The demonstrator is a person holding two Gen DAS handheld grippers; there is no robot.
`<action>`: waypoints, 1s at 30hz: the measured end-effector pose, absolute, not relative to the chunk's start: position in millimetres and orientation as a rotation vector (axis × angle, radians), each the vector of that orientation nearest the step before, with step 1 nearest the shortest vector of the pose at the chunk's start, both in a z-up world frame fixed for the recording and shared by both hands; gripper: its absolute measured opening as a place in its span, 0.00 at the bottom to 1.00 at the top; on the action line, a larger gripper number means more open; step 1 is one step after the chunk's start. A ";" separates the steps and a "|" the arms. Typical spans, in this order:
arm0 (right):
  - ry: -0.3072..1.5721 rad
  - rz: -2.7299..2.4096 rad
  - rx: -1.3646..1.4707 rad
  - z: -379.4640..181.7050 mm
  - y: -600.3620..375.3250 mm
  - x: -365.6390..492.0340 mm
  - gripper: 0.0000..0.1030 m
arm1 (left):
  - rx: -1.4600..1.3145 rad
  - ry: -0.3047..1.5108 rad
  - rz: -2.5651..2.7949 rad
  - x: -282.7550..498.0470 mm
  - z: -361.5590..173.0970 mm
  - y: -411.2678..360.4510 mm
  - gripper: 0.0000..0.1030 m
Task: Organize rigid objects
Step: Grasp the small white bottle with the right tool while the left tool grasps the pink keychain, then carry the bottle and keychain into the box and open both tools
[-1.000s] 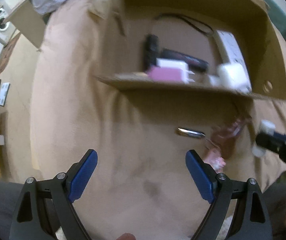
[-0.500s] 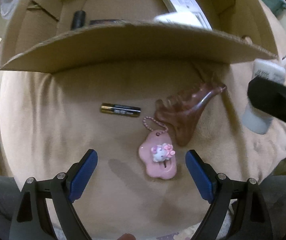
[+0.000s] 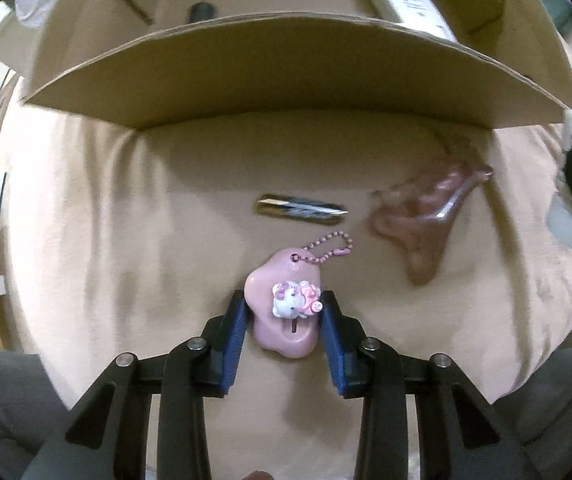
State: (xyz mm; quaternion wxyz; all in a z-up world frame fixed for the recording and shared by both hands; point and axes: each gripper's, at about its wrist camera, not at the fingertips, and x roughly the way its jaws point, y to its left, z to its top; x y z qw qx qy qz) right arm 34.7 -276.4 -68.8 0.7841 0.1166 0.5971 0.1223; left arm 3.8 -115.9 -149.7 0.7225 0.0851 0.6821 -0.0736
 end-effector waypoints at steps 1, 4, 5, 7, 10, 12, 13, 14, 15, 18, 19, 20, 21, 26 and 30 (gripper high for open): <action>1.290 0.265 0.249 -69.3 -275.6 34.8 0.28 | 0.191 1.508 -0.157 3.6 -149.8 -110.5 0.32; 1.293 0.266 0.244 -69.1 -275.3 34.3 0.28 | 0.206 1.508 -0.115 3.2 -147.9 -86.6 0.32; 1.293 0.264 0.243 -69.0 -275.1 34.2 0.28 | 0.205 1.505 -0.094 6.8 -146.9 -81.7 0.32; 1.295 0.262 0.240 -69.1 -274.6 34.1 0.28 | 0.190 1.503 -0.055 11.1 -144.2 -62.2 0.32; 1.297 0.264 0.236 -68.8 -272.9 33.9 0.28 | 0.150 1.504 -0.018 17.8 -138.0 -40.5 0.32; 1.300 0.267 0.233 -69.0 -271.2 33.5 0.28 | 0.129 1.489 -0.009 21.1 -129.8 -31.1 0.32; 1.301 0.268 0.232 -69.0 -270.5 33.3 0.28 | 0.126 1.477 -0.007 22.2 -125.6 -26.6 0.32; 1.301 0.270 0.233 -68.4 -269.8 32.7 0.28 | 0.123 1.459 -0.005 24.4 -119.5 -22.2 0.32; 1.300 0.277 0.229 -67.3 -268.6 31.6 0.28 | 0.116 1.446 -0.005 28.1 -112.9 -19.8 0.32; 1.284 0.286 0.228 -61.5 -268.5 29.3 0.28 | 0.094 1.385 -0.009 31.8 -88.4 -12.1 0.32; 1.276 0.287 0.232 -59.3 -269.6 29.2 0.28 | 0.098 1.364 -0.011 31.6 -81.9 -13.4 0.32; 1.263 0.286 0.237 -56.2 -271.3 29.2 0.28 | 0.102 1.336 -0.014 39.0 -69.7 -12.6 0.32; 1.246 0.286 0.239 -52.6 -272.8 29.1 0.28 | 0.105 1.312 -0.016 42.9 -61.6 -10.4 0.32; 1.129 0.312 0.264 -26.5 -278.2 29.9 0.28 | 0.106 1.212 -0.037 52.0 -23.9 -20.4 0.32; 1.053 0.294 0.253 -9.3 -278.9 35.4 0.28 | 0.109 1.162 -0.062 60.3 -9.1 -33.1 0.32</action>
